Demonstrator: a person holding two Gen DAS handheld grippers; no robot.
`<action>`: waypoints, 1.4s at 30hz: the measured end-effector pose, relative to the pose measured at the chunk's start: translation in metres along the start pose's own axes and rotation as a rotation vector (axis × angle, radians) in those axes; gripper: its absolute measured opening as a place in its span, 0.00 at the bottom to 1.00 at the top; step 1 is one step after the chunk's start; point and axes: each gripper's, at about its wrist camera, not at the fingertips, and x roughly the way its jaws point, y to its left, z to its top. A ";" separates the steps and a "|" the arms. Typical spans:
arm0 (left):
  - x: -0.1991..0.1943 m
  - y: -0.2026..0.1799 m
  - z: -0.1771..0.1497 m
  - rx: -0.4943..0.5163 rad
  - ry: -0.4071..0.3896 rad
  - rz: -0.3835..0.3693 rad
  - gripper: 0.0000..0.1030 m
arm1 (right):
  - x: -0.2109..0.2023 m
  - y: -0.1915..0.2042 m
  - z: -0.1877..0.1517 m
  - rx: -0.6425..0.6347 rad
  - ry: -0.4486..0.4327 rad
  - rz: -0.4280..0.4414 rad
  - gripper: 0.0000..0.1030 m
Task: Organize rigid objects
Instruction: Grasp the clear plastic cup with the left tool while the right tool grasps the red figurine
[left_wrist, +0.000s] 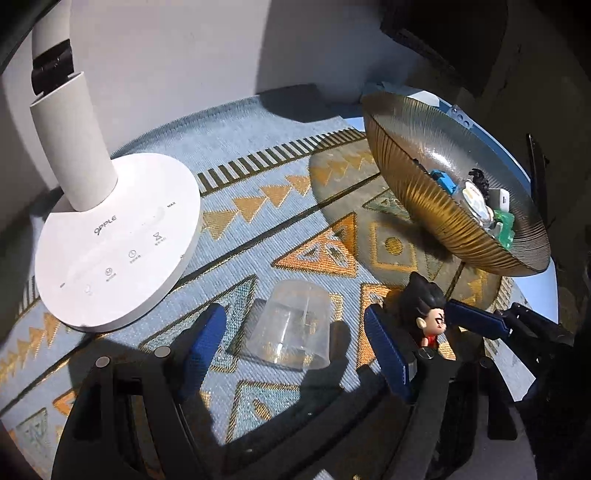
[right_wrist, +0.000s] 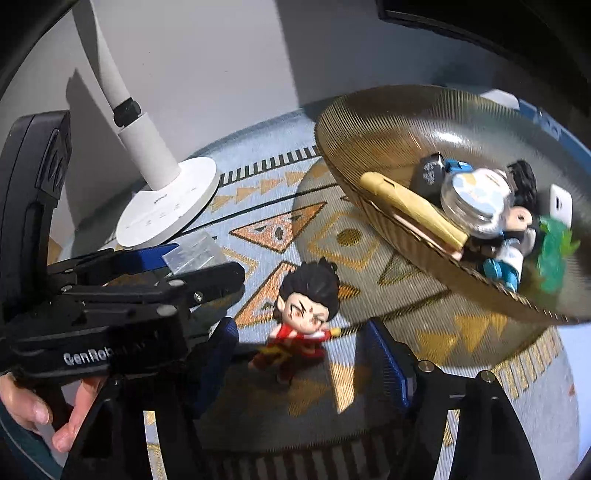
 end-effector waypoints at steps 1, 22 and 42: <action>0.000 0.000 0.000 0.000 -0.009 0.001 0.72 | 0.002 0.000 0.001 -0.005 -0.002 -0.008 0.68; -0.076 0.033 -0.081 -0.204 -0.078 0.127 0.36 | -0.043 0.031 -0.034 -0.316 -0.073 0.141 0.31; -0.088 0.008 -0.131 -0.198 -0.133 0.202 0.36 | -0.086 0.010 -0.114 -0.310 0.030 0.159 0.66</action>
